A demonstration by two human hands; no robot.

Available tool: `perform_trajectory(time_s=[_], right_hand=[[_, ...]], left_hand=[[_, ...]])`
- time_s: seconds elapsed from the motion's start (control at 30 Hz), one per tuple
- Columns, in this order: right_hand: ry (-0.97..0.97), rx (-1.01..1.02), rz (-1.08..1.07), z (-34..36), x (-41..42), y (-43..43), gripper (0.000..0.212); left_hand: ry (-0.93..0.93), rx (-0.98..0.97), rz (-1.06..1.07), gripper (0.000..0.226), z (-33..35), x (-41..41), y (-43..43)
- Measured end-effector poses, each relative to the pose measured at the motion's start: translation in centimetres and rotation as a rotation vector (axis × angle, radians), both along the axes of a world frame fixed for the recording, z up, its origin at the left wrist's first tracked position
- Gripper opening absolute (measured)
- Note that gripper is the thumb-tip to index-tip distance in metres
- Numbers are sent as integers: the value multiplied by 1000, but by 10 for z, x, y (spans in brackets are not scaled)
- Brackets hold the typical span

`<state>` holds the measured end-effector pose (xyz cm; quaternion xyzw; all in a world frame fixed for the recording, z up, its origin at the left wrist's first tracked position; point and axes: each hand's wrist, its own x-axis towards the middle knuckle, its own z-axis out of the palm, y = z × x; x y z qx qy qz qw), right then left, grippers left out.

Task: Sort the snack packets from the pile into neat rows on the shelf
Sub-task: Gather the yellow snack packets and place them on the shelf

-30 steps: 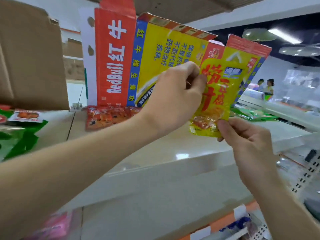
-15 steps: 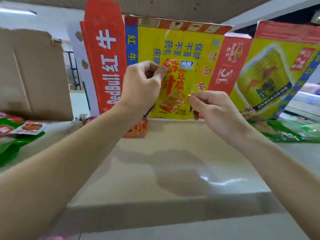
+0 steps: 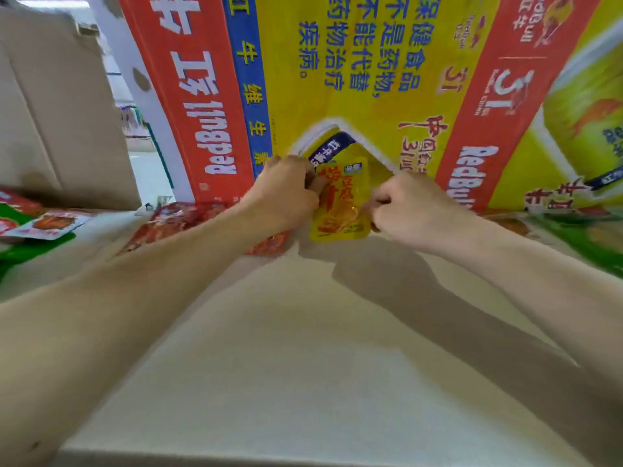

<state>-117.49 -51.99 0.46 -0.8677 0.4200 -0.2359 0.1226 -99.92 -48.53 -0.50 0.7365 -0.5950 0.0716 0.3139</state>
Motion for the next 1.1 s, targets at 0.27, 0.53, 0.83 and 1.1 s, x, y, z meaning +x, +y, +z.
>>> perform_trajectory(time_s=[0.27, 0.53, 0.83, 1.1], right_hand=[[186, 120, -24, -8, -1, -4, 29], [320, -48, 161, 0, -6, 10, 26], [325, -105, 289, -10, -3, 17, 27], [306, -107, 256, -15, 1, 16, 33]], left_hand=[[-243, 105, -152, 13, -8, 17, 12], [-333, 230, -374, 36, -9, 33, 20], [-379, 314, -355, 48, -12, 30, 21], [-334, 364, -361, 47, -15, 29, 18]])
